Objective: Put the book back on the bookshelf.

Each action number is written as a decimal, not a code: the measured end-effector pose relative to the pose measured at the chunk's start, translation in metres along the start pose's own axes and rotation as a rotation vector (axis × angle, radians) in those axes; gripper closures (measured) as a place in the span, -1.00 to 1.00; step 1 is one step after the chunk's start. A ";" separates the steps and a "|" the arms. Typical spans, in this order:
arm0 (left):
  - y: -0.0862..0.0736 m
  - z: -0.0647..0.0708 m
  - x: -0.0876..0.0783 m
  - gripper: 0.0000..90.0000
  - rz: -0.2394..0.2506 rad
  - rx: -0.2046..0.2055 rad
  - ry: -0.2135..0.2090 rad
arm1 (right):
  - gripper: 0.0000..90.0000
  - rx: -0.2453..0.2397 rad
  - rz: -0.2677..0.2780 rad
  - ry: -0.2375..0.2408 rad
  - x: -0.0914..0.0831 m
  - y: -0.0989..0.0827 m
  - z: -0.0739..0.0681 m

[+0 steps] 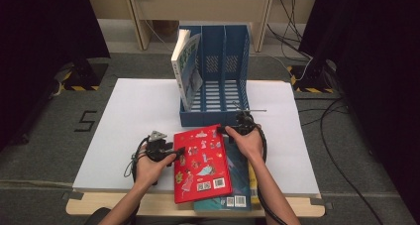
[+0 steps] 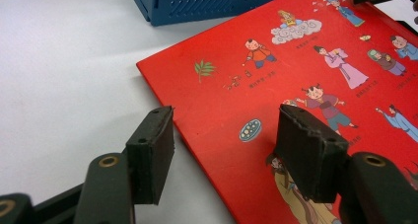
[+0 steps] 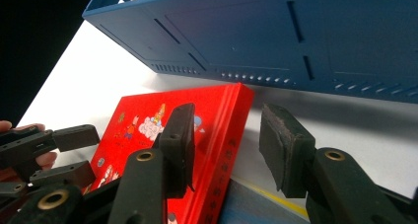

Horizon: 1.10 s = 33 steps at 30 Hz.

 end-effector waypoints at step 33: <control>0.000 0.000 0.000 -0.14 -0.004 0.004 0.002 | 0.24 0.019 -0.051 0.029 0.013 0.003 -0.005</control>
Point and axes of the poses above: each handheld gripper's, and its own axes: x roughly forward along the jaws, y roughly out of its top, z roughly to its right, the point moved 3 cm from there along x, roughly forward along the jaws, and after that the axes turned 11 degrees about -y, right-handed, at the moved point
